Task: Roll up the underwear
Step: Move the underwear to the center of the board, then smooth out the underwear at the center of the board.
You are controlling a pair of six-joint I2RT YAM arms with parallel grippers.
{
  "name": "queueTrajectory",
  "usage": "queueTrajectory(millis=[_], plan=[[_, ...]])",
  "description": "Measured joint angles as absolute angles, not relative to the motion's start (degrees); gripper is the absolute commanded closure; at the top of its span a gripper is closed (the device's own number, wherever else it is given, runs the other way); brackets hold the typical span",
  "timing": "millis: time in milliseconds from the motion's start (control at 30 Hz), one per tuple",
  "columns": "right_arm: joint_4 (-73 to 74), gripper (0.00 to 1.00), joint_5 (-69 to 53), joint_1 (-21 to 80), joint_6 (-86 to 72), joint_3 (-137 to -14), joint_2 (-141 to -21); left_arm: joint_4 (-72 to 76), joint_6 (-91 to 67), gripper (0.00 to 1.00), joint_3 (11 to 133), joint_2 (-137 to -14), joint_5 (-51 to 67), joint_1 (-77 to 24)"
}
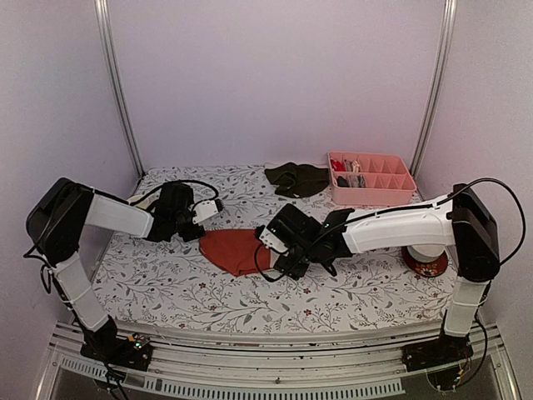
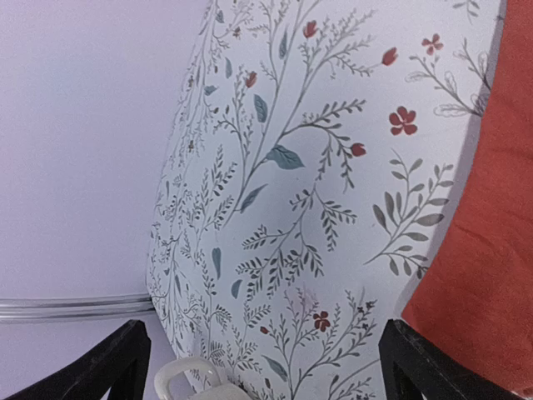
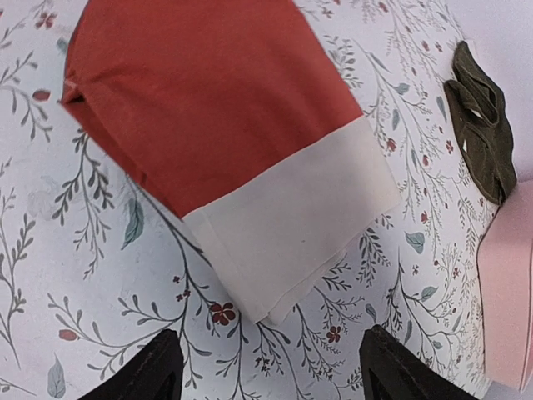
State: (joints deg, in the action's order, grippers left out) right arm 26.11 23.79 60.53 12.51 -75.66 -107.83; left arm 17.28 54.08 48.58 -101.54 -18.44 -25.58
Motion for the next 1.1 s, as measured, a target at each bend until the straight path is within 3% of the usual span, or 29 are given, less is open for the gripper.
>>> queueTrajectory(millis=[233,567,833,1100], plan=[[27.83,0.31,24.25,61.34,15.81,-75.66,-113.30,17.65,52.75,0.02,46.48,-93.21,-15.51,-27.22],[27.90,0.37,28.18,61.21,17.91,-75.66,-115.44,12.05,49.80,0.02,41.60,-87.61,-4.36,-39.64],[25.76,0.55,31.03,61.08,19.14,-75.70,-116.84,11.25,47.88,0.01,39.81,-87.79,-2.76,-40.03],[24.75,0.96,31.33,60.95,20.14,-75.77,-118.10,11.38,47.70,0.01,38.52,-87.79,-2.26,-39.99]])
